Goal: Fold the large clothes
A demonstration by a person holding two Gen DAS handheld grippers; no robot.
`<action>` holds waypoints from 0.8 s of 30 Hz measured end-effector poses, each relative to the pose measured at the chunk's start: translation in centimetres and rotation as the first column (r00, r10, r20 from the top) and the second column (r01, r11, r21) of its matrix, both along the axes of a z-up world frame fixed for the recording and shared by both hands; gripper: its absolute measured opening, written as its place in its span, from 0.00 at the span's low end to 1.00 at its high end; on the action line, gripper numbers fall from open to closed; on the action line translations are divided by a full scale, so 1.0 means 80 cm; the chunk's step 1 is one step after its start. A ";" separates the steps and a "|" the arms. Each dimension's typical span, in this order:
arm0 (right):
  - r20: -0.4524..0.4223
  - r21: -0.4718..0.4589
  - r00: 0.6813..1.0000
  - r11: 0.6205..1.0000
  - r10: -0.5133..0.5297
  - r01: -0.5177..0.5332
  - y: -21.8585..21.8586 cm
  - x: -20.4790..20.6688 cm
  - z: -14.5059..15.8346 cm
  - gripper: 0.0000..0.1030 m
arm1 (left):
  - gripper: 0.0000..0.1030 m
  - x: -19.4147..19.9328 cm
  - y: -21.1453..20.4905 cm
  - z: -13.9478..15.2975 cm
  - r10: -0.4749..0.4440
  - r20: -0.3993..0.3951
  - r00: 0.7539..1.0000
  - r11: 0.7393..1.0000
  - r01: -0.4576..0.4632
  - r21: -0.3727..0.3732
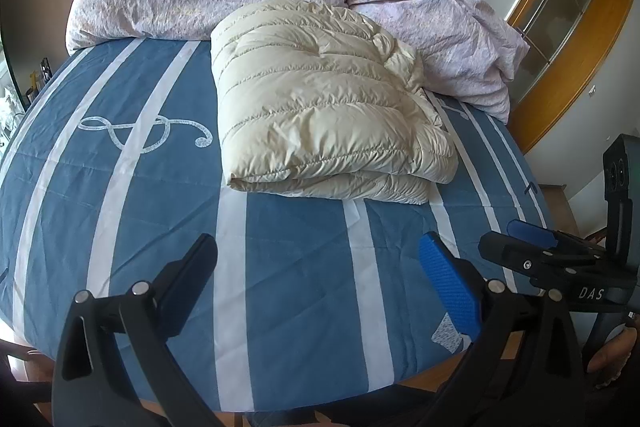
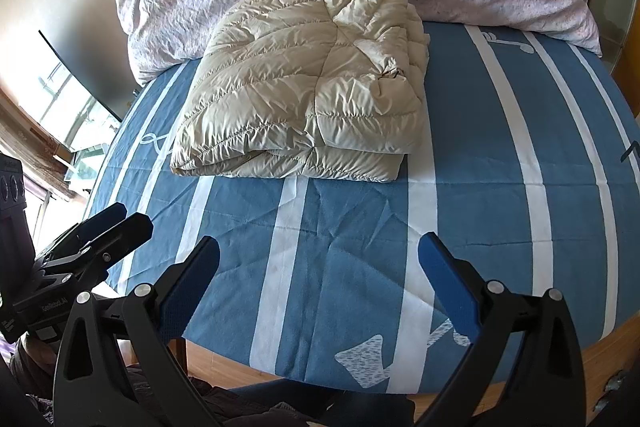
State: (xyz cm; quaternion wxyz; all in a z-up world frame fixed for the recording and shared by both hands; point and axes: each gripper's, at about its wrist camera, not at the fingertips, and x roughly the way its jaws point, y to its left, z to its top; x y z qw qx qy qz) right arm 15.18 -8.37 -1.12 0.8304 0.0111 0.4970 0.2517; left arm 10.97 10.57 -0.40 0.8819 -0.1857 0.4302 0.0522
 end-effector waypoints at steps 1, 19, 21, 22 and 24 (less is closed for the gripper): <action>0.000 0.000 1.000 1.000 0.001 -0.001 0.000 -0.001 0.000 0.98 | 0.97 0.000 0.000 0.000 0.001 0.000 1.000 1.000 -0.001 0.000; -0.003 0.000 1.000 1.000 -0.002 0.002 0.003 -0.003 -0.002 0.98 | 0.97 0.002 0.006 -0.005 0.005 -0.011 1.000 1.000 -0.005 0.000; -0.003 0.000 1.000 1.000 -0.002 0.002 0.002 -0.001 -0.002 0.98 | 0.97 0.003 0.006 -0.005 0.005 -0.011 1.000 1.000 -0.005 0.000; -0.003 0.000 1.000 1.000 -0.002 0.002 0.003 -0.002 -0.002 0.98 | 0.97 0.003 0.006 -0.005 0.005 -0.011 1.000 1.000 -0.005 0.000; -0.003 0.000 1.000 1.000 -0.002 0.002 0.002 0.000 -0.002 0.98 | 0.97 0.003 0.008 -0.006 0.006 -0.014 1.000 1.000 -0.006 0.000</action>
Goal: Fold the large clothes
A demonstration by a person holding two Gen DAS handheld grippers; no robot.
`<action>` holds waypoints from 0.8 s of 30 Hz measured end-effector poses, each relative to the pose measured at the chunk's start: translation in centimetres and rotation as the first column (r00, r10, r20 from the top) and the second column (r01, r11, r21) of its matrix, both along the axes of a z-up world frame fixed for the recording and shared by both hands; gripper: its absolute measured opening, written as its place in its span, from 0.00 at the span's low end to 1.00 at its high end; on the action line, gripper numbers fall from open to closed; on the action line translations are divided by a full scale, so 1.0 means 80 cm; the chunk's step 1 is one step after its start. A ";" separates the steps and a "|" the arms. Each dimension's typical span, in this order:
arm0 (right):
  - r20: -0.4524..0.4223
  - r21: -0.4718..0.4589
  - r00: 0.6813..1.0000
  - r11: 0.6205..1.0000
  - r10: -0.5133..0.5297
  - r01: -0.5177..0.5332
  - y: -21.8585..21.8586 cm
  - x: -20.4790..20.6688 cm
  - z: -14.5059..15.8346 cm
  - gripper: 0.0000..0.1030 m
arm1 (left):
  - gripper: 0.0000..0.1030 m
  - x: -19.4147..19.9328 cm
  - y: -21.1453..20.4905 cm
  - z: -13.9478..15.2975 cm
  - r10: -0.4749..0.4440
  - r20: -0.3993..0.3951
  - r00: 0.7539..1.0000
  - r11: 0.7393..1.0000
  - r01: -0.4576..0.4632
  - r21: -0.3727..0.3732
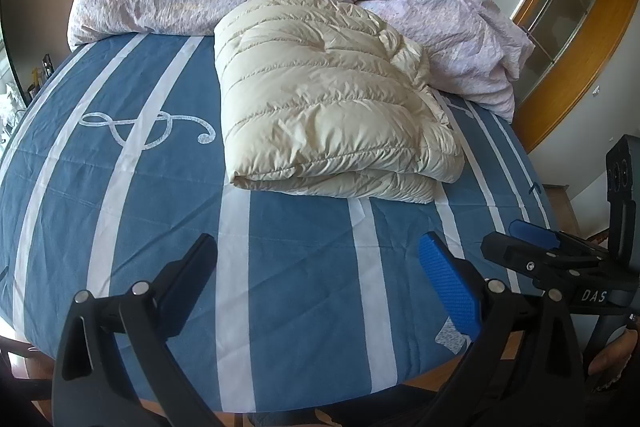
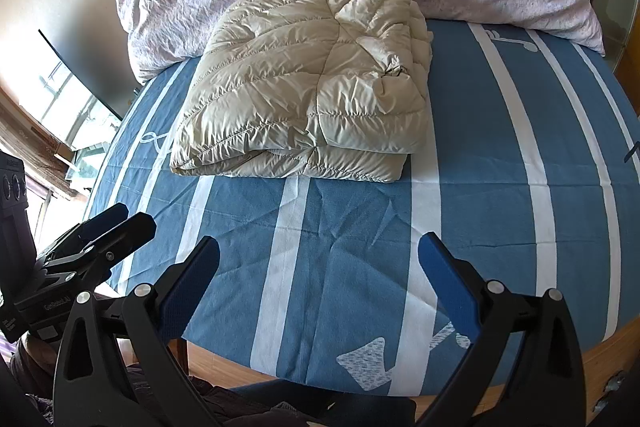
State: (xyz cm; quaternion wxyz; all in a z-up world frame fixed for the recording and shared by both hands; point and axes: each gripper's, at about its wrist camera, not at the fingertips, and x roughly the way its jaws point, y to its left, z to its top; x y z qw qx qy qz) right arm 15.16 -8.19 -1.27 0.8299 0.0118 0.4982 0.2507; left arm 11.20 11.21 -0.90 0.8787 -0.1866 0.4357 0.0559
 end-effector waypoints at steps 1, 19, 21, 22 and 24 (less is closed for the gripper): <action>0.000 0.000 1.000 1.000 0.000 0.000 0.000 0.000 0.000 0.98 | 0.97 0.001 0.000 -0.001 -0.001 -0.001 1.000 1.000 0.001 0.000; -0.005 0.000 1.000 1.000 0.003 -0.003 0.002 0.000 -0.003 0.98 | 0.97 0.002 0.003 -0.003 0.000 -0.004 1.000 1.000 0.000 0.000; -0.005 0.000 1.000 1.000 0.002 -0.002 0.002 0.000 -0.003 0.98 | 0.97 0.002 0.004 -0.004 0.001 -0.005 1.000 1.000 -0.001 0.000; -0.005 0.000 1.000 1.000 0.003 -0.003 0.002 0.000 -0.003 0.98 | 0.97 0.003 0.004 -0.004 0.000 -0.005 1.000 1.000 0.000 0.001; -0.005 0.000 1.000 1.000 0.003 -0.003 0.002 0.000 -0.003 0.98 | 0.97 0.002 0.004 -0.004 0.000 -0.005 1.000 1.000 0.000 0.001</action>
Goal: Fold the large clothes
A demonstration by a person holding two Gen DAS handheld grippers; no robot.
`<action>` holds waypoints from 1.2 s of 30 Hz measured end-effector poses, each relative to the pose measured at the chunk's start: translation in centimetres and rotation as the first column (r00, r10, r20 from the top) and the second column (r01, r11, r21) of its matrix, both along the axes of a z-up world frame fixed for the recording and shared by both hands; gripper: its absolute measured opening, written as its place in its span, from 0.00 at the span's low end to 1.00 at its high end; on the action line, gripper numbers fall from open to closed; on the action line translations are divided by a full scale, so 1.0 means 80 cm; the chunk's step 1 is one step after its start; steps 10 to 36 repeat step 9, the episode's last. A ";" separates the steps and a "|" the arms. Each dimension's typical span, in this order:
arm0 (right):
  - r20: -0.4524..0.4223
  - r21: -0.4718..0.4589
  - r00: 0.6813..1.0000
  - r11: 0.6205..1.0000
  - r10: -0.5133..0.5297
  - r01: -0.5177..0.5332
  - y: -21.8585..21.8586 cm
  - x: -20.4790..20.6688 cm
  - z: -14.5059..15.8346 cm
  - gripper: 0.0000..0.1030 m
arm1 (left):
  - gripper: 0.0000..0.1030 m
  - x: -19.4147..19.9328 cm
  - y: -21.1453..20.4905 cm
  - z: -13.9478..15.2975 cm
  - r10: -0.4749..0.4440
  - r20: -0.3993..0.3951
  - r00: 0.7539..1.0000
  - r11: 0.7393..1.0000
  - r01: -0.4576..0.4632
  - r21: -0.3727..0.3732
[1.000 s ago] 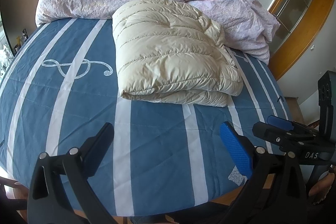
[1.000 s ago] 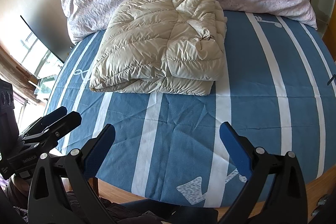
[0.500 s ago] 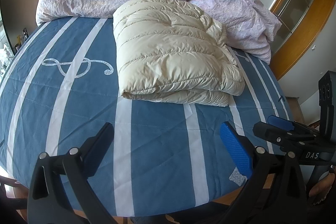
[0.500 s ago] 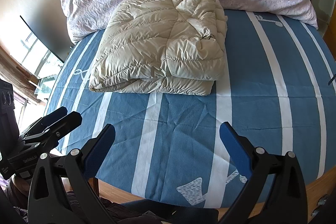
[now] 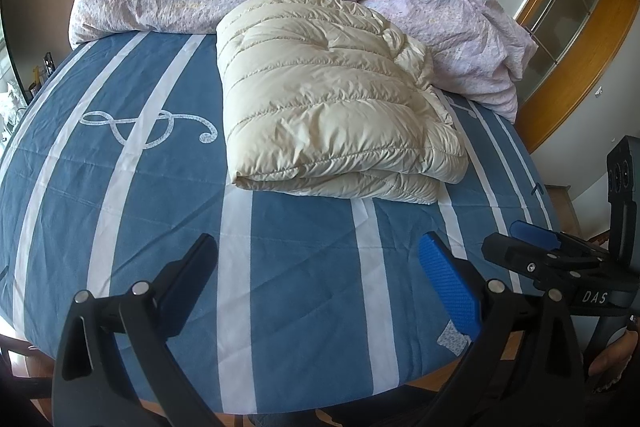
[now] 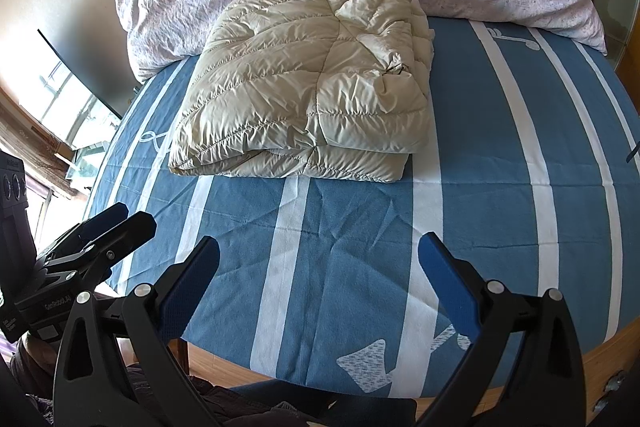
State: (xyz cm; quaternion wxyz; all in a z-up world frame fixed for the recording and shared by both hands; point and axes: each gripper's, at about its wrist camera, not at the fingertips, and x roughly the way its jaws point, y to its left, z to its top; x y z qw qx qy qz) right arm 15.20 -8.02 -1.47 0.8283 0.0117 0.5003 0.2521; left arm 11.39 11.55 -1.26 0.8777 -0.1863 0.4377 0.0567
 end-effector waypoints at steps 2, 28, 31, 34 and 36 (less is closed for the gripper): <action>0.000 0.000 1.000 1.000 0.000 0.000 0.001 -0.002 -0.001 0.98 | 0.97 0.000 -0.001 0.000 0.001 -0.001 1.000 1.000 -0.001 0.000; -0.002 0.001 1.000 1.000 0.004 -0.004 0.000 0.003 -0.001 0.98 | 0.97 0.000 0.001 0.000 0.002 -0.001 1.000 1.000 -0.002 0.000; -0.002 0.001 1.000 1.000 0.004 -0.004 0.000 0.003 -0.001 0.98 | 0.97 0.000 0.001 0.000 0.002 -0.001 1.000 1.000 -0.002 0.000; -0.002 0.001 1.000 1.000 0.004 -0.004 0.000 0.003 -0.001 0.98 | 0.97 0.000 0.001 0.000 0.002 -0.001 1.000 1.000 -0.002 0.000; -0.002 0.001 1.000 1.000 0.004 -0.004 0.000 0.003 -0.001 0.98 | 0.97 0.000 0.001 0.000 0.002 -0.001 1.000 1.000 -0.002 0.000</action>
